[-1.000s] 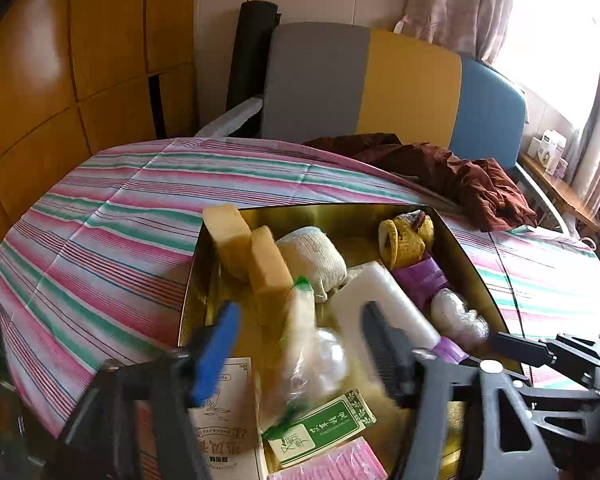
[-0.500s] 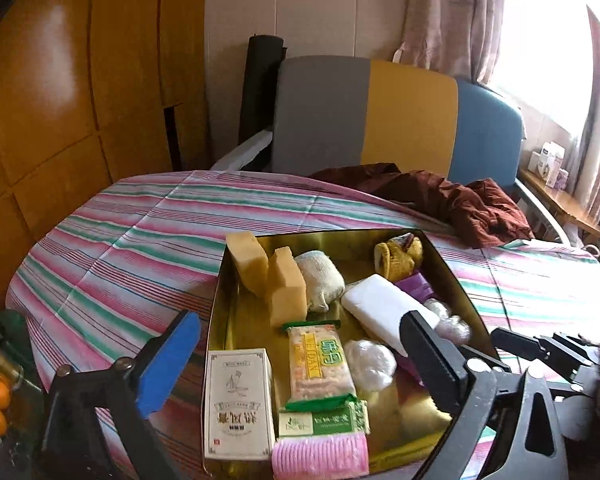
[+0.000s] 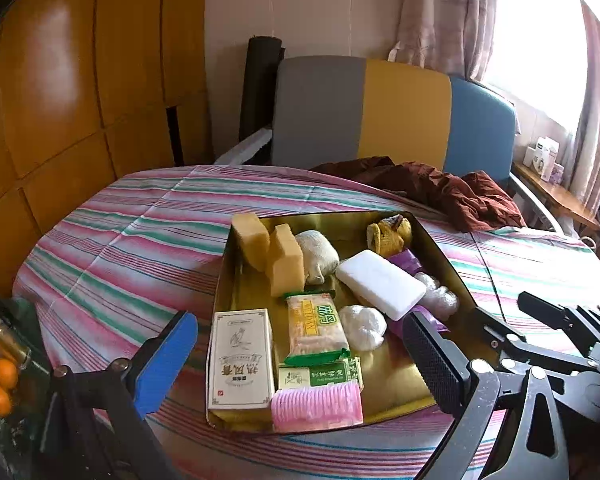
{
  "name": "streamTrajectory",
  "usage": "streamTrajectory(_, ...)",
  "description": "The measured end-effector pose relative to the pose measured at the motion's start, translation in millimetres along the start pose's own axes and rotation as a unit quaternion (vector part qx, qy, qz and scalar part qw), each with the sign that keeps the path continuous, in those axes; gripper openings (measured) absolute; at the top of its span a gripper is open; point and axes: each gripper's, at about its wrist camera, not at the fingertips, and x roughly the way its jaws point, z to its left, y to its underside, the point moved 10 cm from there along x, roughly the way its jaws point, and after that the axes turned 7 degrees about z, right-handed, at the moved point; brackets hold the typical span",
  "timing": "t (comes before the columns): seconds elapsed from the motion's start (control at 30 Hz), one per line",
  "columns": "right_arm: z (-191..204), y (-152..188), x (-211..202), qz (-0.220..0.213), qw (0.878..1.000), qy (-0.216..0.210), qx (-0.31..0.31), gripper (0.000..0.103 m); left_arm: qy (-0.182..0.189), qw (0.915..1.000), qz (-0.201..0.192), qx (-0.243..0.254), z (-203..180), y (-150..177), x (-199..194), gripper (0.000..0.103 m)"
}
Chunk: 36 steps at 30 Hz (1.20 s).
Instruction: Organize objects
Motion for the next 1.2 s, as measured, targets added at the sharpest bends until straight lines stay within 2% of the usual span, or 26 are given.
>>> streamTrajectory(0.6, 7, 4, 1, 0.007, 1.0, 0.005, -0.007, 0.068, -0.001, 1.0, -0.005, -0.004, -1, 4, -13, 0.103)
streamTrajectory(1.2, 12, 5, 5, 0.011, 1.0, 0.005, -0.011, 0.068, -0.008, 0.9999, -0.005, -0.007, 3, 5, -9, 0.102)
